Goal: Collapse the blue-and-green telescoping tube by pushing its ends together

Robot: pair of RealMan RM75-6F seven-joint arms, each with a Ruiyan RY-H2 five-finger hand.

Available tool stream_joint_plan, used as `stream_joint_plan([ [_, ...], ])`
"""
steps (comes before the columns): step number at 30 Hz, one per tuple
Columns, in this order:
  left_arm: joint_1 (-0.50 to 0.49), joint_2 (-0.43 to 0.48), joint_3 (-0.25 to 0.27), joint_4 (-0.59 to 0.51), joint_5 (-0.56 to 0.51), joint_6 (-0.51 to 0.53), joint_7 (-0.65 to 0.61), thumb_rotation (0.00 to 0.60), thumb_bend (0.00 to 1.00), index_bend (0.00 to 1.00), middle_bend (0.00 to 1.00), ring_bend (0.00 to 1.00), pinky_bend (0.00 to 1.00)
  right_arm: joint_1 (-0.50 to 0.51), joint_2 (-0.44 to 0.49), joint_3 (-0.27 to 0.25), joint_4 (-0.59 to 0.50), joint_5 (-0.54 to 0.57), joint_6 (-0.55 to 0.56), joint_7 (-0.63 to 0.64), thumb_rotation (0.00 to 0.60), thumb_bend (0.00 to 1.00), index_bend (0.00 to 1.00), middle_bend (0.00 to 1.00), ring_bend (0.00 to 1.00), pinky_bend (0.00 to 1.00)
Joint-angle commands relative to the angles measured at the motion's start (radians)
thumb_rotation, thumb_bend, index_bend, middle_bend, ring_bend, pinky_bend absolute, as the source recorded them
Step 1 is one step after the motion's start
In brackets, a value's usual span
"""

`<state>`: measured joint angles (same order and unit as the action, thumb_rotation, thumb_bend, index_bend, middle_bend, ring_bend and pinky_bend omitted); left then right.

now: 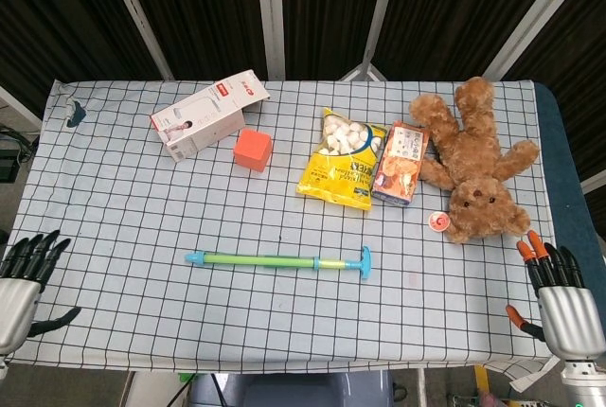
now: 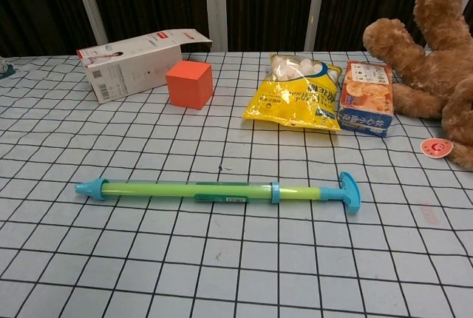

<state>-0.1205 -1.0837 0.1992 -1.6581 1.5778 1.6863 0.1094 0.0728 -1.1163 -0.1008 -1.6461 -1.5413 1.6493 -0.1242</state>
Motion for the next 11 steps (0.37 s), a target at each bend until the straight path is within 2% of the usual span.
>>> stream_joint_plan([
  [1,0.039,0.012,-0.018,0.02,0.009,0.041,-0.031,0.6,0.12,0.0,0.0,0.0,0.0,-0.029,0.018,0.008,0.017,-0.003,0.024,0.04,0.6,0.24,0.0,0.0,0.0,0.0],
  [6,0.071,0.019,-0.043,0.036,0.011,0.071,-0.06,0.6,0.12,0.0,0.0,0.0,0.0,-0.047,0.02,0.033,0.031,0.0,0.041,0.089,0.6,0.24,0.0,0.0,0.0,0.0],
  [11,0.077,0.023,-0.068,0.039,-0.003,0.052,-0.075,0.6,0.12,0.0,0.0,0.0,0.0,-0.045,0.019,0.043,0.032,0.008,0.005,0.069,0.6,0.24,0.0,0.0,0.0,0.0],
])
